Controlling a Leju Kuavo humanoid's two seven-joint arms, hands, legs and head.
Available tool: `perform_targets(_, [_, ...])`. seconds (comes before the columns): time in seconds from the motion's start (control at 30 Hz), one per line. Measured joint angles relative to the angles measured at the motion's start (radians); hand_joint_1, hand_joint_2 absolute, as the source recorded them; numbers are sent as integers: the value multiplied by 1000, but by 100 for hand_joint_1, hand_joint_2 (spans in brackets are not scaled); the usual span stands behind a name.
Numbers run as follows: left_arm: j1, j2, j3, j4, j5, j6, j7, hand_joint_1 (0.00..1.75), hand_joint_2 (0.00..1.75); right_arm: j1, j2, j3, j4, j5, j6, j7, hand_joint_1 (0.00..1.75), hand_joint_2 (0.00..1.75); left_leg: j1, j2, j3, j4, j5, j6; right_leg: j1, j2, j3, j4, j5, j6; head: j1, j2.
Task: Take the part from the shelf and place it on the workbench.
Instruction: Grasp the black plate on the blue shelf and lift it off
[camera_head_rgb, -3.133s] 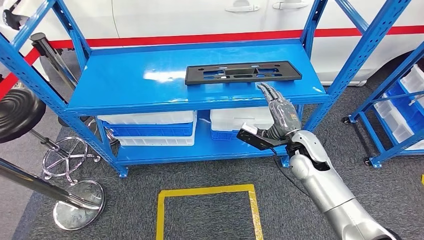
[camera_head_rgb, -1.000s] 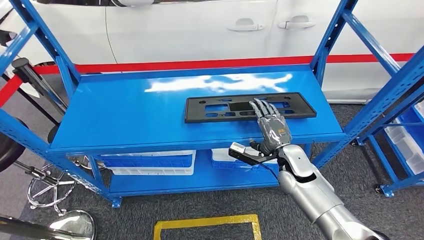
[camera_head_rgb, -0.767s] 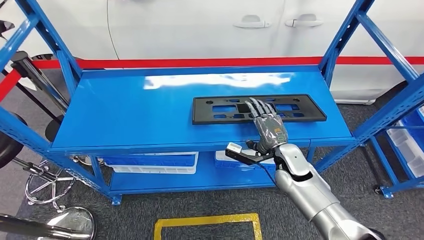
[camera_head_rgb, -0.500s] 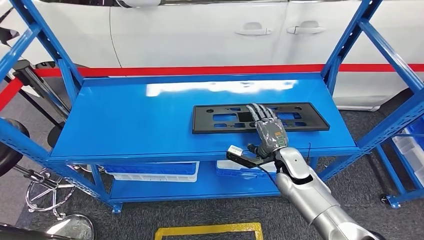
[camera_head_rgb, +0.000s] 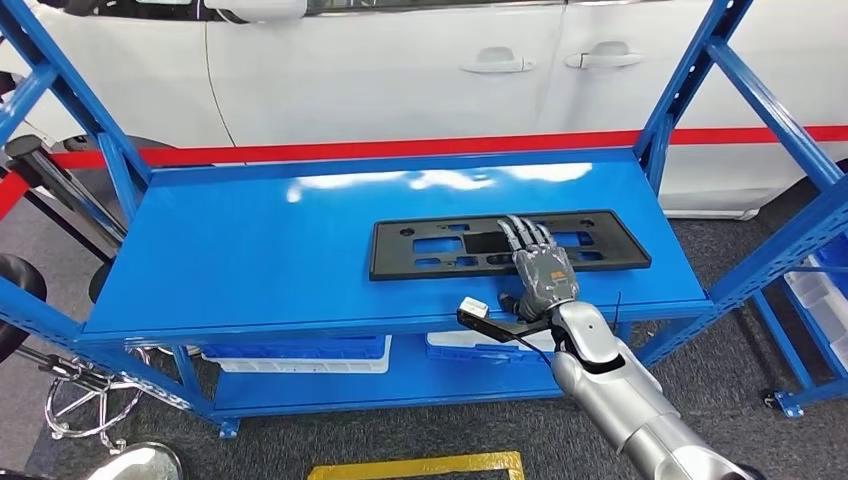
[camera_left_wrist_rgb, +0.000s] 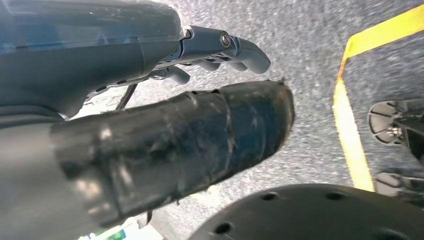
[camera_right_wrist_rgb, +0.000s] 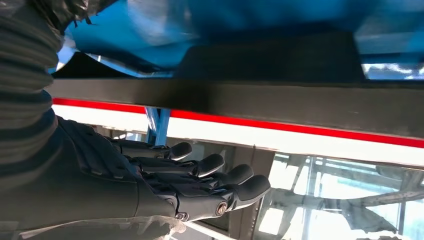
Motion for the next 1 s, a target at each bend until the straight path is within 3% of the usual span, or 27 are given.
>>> perform_targets(0.07, [-1, 0, 0, 0, -1, 0, -1, 0, 0, -1, 1, 0, 11, 4, -10, 4, 0, 175, -3, -1, 10, -25, -4, 7, 4, 0, -2, 0, -2, 8, 1, 0])
perform_targets(0.1, [-2, -1, 0, 0, -2, 0, -1, 0, 0, -1, 1, 0, 14, 6, -14, 5, 18, 175, -2, -2, 11, -28, -4, 12, 4, 1, -1, -1, -2, 13, 1, 0])
perform_targets(0.17, [-2, -4, 0, 0, -2, 0, -2, 0, 0, 1, 2, 0, 22, 10, -21, 6, 99, 175, 2, -1, 20, -38, -3, 22, 2, 0, -6, 17, -18, 21, 1, 0])
perform_targets(0.2, [-2, -5, 0, 0, -2, 0, -3, 0, 0, 2, 3, 0, 26, 13, -24, 6, 140, 175, 3, 0, 24, -42, -1, 27, 1, 0, -21, 52, -38, 26, 1, 0])
perform_targets(0.23, [-1, -6, 0, 0, -2, 0, -3, 0, 0, 3, 3, 0, 33, 15, -26, 6, 163, 175, 3, 1, 26, -44, -2, 31, -1, -1, -49, 108, -66, 29, 2, 0])
perform_targets(0.3, [-1, -6, 0, 0, -2, 0, -3, 0, 0, 9, 4, 0, 48, 18, -31, 5, 166, 175, 1, 0, 27, -44, -3, 36, -2, -1, -120, 241, -117, 34, 2, 0])
perform_targets(0.33, [-1, -6, 0, 0, -3, 1, -3, 0, 0, 13, 4, 0, 55, 20, -34, 4, 166, 175, 0, 0, 28, -43, -5, 37, -2, -1, -143, 277, -119, 35, 2, 0])
perform_targets(0.37, [-1, -6, 0, 0, -3, 0, -3, 0, 0, 15, 5, 0, 61, 22, -37, 4, 166, 175, 0, -1, 30, -43, -6, 38, -2, -1, -147, 273, -100, 34, 2, 0])
perform_targets(0.43, [-1, -8, 0, 0, -4, 0, -3, 0, 0, 17, 6, 0, 69, 24, -39, 3, 167, 175, -1, -2, 37, -42, -11, 36, -1, -2, -98, 154, -23, 25, 2, 0])
perform_targets(0.5, [-1, -11, 0, 0, -5, 0, -4, 0, 0, 16, 8, 0, 76, 25, -40, 3, 170, 175, -5, -2, 39, -41, -15, 31, 4, -3, -43, 33, 22, 15, 2, 0])
perform_targets(0.57, [-1, -12, 0, 0, -5, 0, -7, 0, 0, 15, 9, 0, 80, 28, -42, 2, 173, 175, -7, -2, 38, -41, -15, 23, 9, -3, -28, 2, 22, 11, 2, 0])
perform_targets(0.67, [-2, -13, 0, 0, -4, -2, -13, 0, 0, 15, 13, 0, 86, 30, -45, 0, 175, 175, -7, -1, 36, -29, -29, 8, 1, -4, -20, -12, 29, 0, 2, 0])
perform_targets(0.73, [-2, -12, 1, 0, -3, -3, -16, 0, 0, 15, 17, 0, 88, 32, -47, -3, 175, 175, -4, -1, 0, 56, -80, 0, -3, -8, -13, -19, 32, -9, 1, 0])
perform_targets(0.8, [-1, -13, 2, 0, -1, -5, -19, 0, 0, 15, 18, 0, 91, 34, -48, -8, 175, 175, 0, 0, -62, 188, -138, -7, -2, -10, -13, -18, 31, -13, 1, 0])
perform_targets(0.83, [0, -13, 3, 0, 2, -8, -21, 0, 0, 15, 18, 0, 91, 35, -48, -10, 175, 175, 2, 0, -82, 229, -147, -9, -2, -10, -13, -17, 30, -13, 1, 0])
perform_targets(0.87, [1, -13, 5, 0, 5, -11, -25, 0, 44, 15, 18, 0, 92, 35, -48, -12, 175, 175, 3, 0, -85, 234, -136, -12, -2, -10, -12, -16, 29, -13, 1, 0])
perform_targets(0.9, [2, -13, 8, 0, 11, -15, -30, 0, 87, 15, 18, 0, 93, 36, -48, -13, 175, 175, 4, 0, -68, 197, -107, -12, -3, -9, -11, -13, 27, -11, 1, 0])
perform_targets(0.97, [3, -12, 17, 0, 22, -21, -46, 0, 175, 15, 18, 0, 93, 38, -45, -15, 175, 175, 6, 0, -2, 61, -44, -10, -2, -6, -11, -6, 21, -4, 1, 0])
perform_targets(1.0, [4, -12, 22, 0, 28, -22, -55, 0, 175, 15, 17, 0, 93, 40, -43, -15, 175, 175, 5, -1, 24, 7, -26, -7, -1, -5, -12, -2, 19, 1, 1, 0])
